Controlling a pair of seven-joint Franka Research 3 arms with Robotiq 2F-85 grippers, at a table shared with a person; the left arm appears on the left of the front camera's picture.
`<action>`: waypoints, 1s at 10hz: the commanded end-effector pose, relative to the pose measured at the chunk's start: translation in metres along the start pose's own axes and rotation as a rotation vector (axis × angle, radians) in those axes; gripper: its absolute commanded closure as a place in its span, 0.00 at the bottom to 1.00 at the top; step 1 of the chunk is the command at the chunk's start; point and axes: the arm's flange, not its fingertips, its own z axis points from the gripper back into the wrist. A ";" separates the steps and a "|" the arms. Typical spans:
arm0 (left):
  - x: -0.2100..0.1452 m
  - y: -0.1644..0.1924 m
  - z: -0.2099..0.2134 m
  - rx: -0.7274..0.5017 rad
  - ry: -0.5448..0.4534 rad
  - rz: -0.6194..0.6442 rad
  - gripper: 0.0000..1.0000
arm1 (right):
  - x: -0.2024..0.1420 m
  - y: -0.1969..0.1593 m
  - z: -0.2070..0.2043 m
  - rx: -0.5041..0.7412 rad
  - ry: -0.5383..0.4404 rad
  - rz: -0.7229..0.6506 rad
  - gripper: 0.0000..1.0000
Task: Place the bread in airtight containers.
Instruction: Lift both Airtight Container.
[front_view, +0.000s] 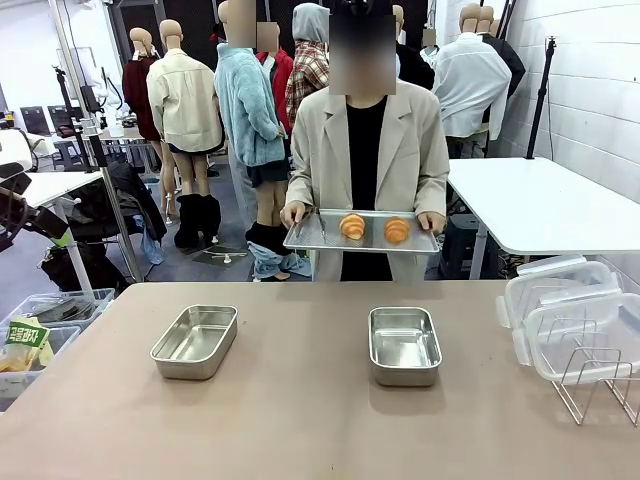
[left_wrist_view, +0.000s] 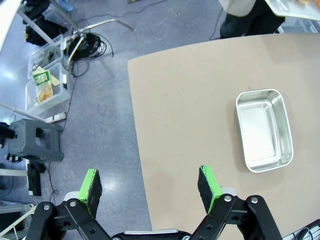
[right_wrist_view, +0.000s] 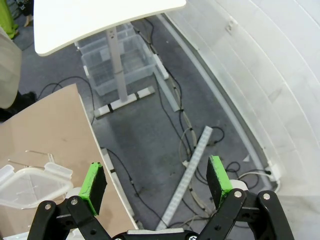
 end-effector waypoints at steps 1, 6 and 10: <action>0.000 0.001 0.002 -0.001 0.003 -0.011 0.00 | 0.001 0.001 0.000 -0.008 0.001 0.014 0.00; 0.000 0.001 0.002 -0.001 0.003 -0.011 0.00 | 0.001 0.001 0.000 -0.008 0.001 0.014 0.00; 0.000 0.001 0.002 -0.001 0.003 -0.011 0.00 | 0.001 0.001 0.000 -0.008 0.001 0.014 0.00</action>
